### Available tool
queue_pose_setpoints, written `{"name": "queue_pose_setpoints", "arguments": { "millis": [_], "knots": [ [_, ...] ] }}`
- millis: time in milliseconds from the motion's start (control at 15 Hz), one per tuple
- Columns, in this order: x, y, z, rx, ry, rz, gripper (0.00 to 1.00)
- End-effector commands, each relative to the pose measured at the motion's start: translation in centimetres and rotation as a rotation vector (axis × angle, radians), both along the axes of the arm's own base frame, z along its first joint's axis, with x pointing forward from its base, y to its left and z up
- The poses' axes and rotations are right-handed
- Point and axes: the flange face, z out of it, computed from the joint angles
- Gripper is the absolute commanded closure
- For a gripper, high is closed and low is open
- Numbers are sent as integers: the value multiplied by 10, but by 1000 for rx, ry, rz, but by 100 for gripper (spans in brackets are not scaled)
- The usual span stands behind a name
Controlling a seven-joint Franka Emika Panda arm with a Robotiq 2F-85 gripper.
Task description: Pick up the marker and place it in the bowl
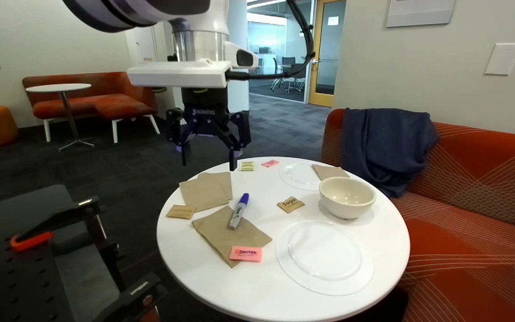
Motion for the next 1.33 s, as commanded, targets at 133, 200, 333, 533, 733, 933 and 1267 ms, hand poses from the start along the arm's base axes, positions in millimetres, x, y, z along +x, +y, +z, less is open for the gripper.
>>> {"name": "queue_pose_setpoints", "arguments": {
  "millis": [133, 200, 333, 533, 733, 933, 1267],
  "knots": [
    [22, -14, -39, 26, -2, -3, 0],
    [24, -18, -46, 23, -1, -12, 0],
    [26, -24, -55, 24, 6, -19, 0],
    [29, -29, -66, 27, -1, -19, 0],
    [34, -28, -69, 27, -29, -14, 0],
    [40, -23, -69, 28, -54, -15, 0],
    [47, -10, -70, 26, -64, -14, 0]
  ]
}}
